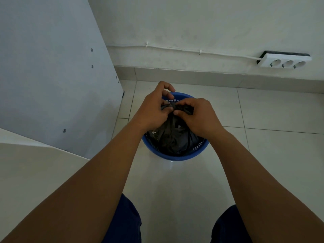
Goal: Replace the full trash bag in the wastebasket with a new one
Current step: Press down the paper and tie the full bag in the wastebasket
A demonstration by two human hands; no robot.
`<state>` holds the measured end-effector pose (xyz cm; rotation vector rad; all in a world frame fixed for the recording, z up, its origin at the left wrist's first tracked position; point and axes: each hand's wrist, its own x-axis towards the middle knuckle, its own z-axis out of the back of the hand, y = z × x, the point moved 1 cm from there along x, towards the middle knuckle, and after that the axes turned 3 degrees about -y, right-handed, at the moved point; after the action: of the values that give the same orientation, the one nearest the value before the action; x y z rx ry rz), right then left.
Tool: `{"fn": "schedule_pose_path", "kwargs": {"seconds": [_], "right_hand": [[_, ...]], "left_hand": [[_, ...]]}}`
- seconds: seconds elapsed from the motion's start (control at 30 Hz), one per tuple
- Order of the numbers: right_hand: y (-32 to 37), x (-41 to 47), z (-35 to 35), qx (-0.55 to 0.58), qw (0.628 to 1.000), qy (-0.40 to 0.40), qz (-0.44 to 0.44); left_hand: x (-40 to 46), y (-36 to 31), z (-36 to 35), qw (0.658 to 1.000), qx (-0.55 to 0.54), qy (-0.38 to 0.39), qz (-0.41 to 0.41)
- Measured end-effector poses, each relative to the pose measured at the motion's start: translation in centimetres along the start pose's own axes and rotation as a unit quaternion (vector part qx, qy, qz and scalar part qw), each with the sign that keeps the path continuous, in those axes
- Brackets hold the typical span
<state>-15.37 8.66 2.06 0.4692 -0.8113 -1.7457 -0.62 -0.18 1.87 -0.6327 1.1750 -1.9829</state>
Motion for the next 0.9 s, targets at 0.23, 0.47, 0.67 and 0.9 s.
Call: {"fn": "schedule_pose_path", "kwargs": {"seconds": [0.23,0.47,0.67,0.9], "right_hand": [[-0.6,0.4,0.3,0.018,0.998,-0.047,-0.047],[-0.4,0.5,-0.5,-0.001,0.998,-0.055,-0.027],[-0.4,0.2,-0.7,-0.041,0.998,0.043,0.015],[0.6,0.0,0.5,0.045,0.994,0.086,-0.04]], "left_hand": [[-0.6,0.8,3.0,0.992,0.082,-0.028,0.095],[-0.3,0.5,3.9,0.974,0.178,0.078,0.118],[-0.6,0.8,1.4,0.997,0.041,-0.039,0.06],[-0.8,-0.3,-3.0,0.974,-0.124,-0.082,0.171]]}}
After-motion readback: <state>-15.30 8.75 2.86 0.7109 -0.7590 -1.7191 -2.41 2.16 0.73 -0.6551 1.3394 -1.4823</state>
